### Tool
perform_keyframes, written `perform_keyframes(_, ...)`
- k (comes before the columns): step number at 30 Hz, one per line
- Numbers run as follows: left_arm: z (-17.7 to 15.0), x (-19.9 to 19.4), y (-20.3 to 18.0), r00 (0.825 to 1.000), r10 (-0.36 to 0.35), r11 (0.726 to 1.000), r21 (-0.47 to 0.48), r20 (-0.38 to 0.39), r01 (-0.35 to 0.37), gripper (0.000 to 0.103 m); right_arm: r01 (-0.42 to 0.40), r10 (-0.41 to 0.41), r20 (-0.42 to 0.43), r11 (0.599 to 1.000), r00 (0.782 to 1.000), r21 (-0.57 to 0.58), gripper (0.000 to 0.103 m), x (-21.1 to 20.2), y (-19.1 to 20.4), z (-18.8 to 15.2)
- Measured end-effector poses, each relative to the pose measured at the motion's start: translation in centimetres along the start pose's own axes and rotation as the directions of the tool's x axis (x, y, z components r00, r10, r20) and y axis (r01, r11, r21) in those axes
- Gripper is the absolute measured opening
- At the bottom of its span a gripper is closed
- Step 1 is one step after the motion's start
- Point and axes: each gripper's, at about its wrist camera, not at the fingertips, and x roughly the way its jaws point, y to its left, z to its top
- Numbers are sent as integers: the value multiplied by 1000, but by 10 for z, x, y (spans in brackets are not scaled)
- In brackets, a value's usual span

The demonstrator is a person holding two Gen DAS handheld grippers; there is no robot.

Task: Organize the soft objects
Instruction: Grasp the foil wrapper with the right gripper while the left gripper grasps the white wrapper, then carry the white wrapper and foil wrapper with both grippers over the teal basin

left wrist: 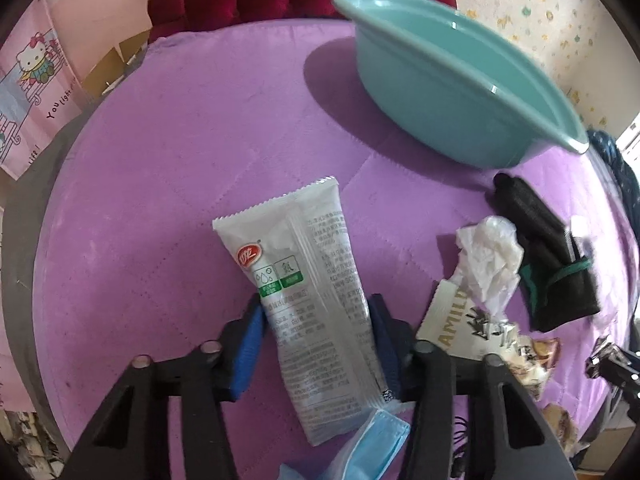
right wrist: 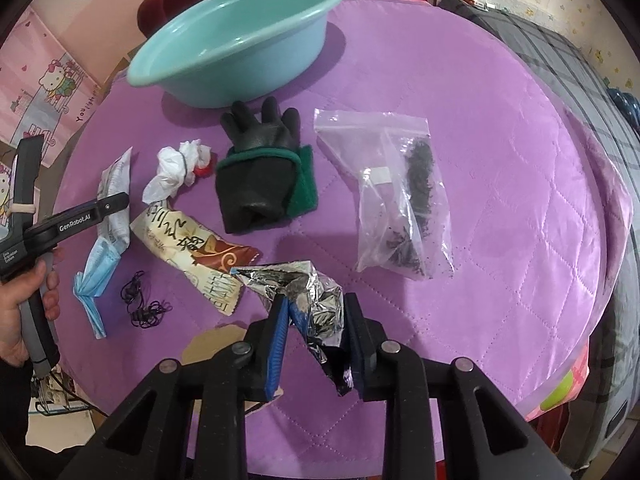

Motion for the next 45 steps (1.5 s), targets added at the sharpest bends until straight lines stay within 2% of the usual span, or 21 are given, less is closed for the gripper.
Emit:
perform_keyframes(2,-1,-6,0,1000,1,1000,-1,10,-1,44,-4,4,6,1000,1000,-10,28,-2,-3,0)
perform_keyframes(4,-3,-11,0,1000,-6,1000,-13,18,7,44,-9,9,10,1000,1000,-17,28,3,-6,4)
perform_keyframes(12,-6,-46,-8,996,-12,999,-29,87,14,43,-33,35,32,997,999,-68,28,-12,-8,8)
perform_keyframes(17,-11,-71,-13,994,-12,999,-41,111,17,43,-51,57,56,993,997,-109,28,-30,-6,14)
perform_keyframes(27,-10,-106,-32,990,-30,999,-29,139,34,43,-61,75,82,985,994,-161,28,-38,2,33)
perform_keyframes(30,-8,-120,-36,987,-65,997,-39,148,71,43,-66,82,88,983,993,-174,28,-43,3,37)
perform_keyframes(45,8,-158,-79,979,-93,995,53,184,84,43,-82,116,146,972,983,-220,29,-70,5,64)
